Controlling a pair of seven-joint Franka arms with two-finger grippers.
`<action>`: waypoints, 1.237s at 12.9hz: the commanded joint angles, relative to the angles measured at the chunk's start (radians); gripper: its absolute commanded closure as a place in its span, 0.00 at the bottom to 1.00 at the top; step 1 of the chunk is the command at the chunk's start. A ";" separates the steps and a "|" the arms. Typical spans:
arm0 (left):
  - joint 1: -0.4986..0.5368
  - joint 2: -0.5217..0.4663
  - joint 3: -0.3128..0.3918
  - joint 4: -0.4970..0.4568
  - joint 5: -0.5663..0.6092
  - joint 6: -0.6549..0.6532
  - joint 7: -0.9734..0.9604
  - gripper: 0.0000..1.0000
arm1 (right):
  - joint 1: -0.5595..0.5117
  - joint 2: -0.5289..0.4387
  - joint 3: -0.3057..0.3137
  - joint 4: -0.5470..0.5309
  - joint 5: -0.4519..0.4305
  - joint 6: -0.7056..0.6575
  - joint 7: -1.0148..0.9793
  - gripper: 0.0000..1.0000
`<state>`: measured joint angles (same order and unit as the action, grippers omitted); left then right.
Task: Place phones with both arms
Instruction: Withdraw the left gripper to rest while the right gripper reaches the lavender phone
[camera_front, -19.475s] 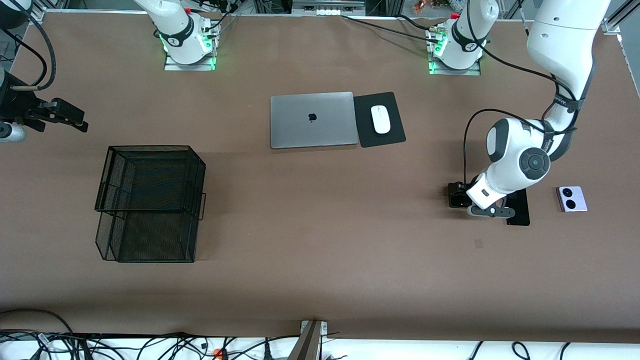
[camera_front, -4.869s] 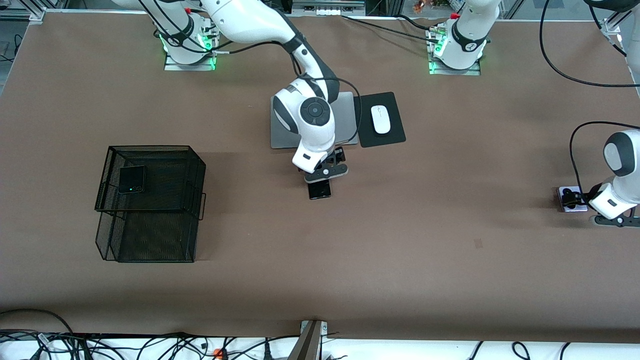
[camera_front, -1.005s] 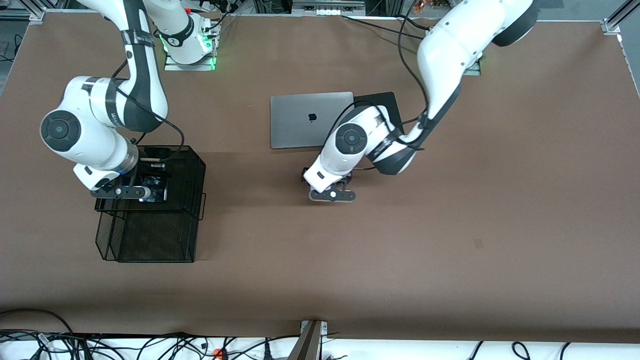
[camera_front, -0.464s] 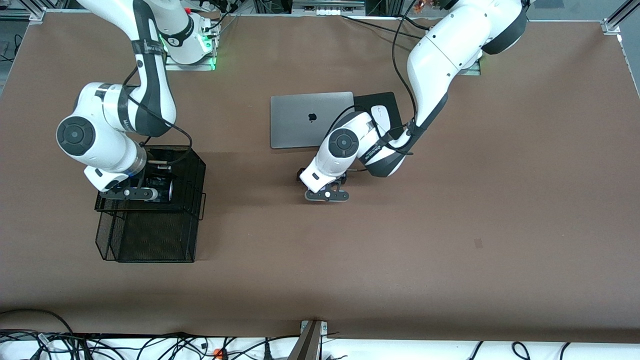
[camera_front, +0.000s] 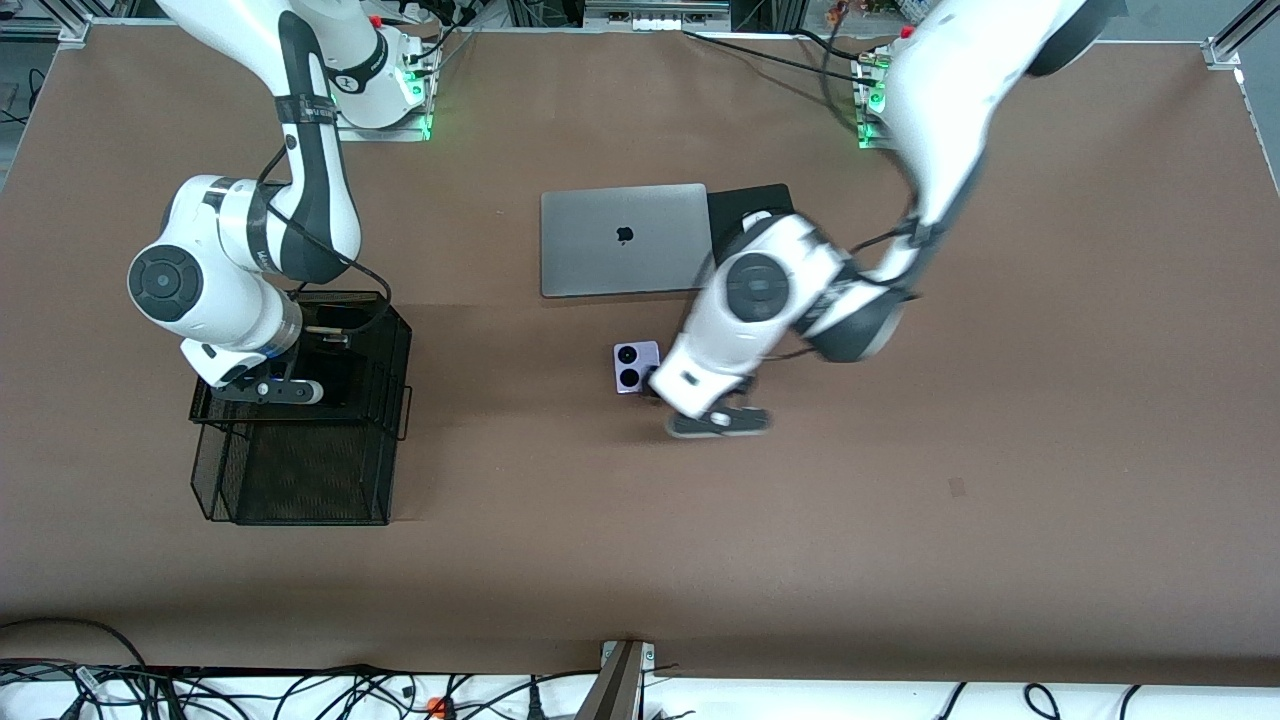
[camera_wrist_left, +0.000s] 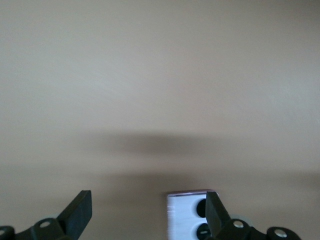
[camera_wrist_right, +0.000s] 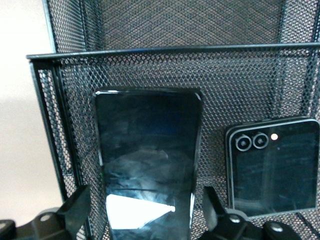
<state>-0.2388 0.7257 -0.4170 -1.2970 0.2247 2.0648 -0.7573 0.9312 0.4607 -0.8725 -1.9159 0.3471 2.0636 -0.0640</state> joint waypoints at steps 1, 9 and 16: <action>0.096 -0.115 -0.003 -0.039 0.015 -0.157 0.151 0.00 | -0.003 -0.016 -0.005 0.024 0.023 -0.005 -0.017 0.00; 0.300 -0.371 0.086 0.002 -0.004 -0.522 0.619 0.00 | -0.032 -0.019 -0.003 0.383 0.018 -0.350 0.047 0.00; 0.205 -0.782 0.383 -0.425 -0.176 -0.281 0.743 0.00 | 0.046 0.042 0.208 0.455 0.018 -0.234 0.472 0.00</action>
<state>-0.0171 0.1070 -0.0748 -1.4752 0.0737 1.6630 -0.0687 0.9778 0.4517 -0.7327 -1.5056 0.3545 1.7744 0.3172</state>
